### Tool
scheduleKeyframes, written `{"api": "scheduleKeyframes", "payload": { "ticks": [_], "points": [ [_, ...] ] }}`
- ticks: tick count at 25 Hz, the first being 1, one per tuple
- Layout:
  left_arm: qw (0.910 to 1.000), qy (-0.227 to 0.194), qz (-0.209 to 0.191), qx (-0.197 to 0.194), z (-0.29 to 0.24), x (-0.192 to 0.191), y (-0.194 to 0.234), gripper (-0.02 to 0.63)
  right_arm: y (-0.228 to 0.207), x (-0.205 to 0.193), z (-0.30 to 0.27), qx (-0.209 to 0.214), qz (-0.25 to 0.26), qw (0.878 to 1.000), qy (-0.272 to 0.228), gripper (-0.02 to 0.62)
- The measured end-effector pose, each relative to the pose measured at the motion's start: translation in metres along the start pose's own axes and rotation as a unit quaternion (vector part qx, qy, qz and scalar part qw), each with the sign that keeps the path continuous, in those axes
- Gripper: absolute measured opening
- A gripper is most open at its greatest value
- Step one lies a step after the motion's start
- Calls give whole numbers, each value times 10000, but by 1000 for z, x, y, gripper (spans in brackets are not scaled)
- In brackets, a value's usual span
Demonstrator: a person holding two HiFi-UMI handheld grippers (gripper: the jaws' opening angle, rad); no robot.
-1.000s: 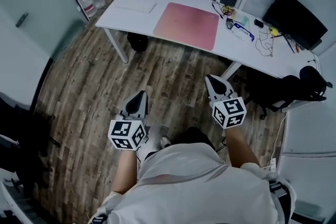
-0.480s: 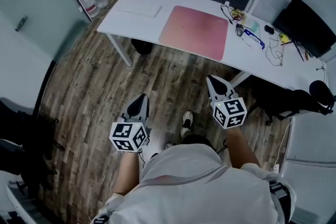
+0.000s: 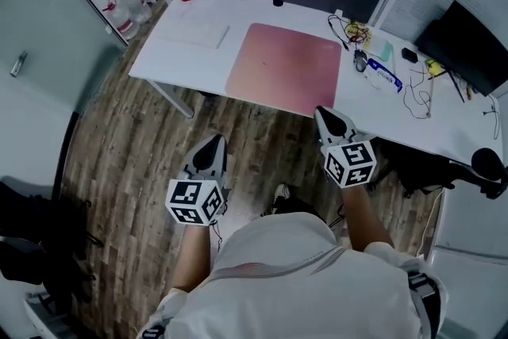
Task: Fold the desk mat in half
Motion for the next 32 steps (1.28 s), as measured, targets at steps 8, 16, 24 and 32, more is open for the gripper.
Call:
{"api": "scheduleKeyframes", "payload": {
  "ticks": [8,16,24,32],
  "points": [
    [9999,67,-43,-148,-90,25,3,20,-74,20,-53,-198,-40,9998,-16,52],
    [9958,291,-196,-841,-168,36,9,20,-123,13,-69,-912,-308,9953,127,52],
    [9799,574,-375,-1872,-236,55,54,20,-122,20,-91,-2021,-505,9779,174,52],
    [9546,883,-419,-2815,-272,48,80,20,-82,-2,-108,-2656,-667,9600,579,52]
  ]
}}
Point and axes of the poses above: the fingertips, and each gripper's own axes: z backward along the fingers, y to its left, x out of its top, the point moved 3 cm from there along z, backward along the fingers, and after that the axes turned 2 degrees about -y, right-handed, at the moved point
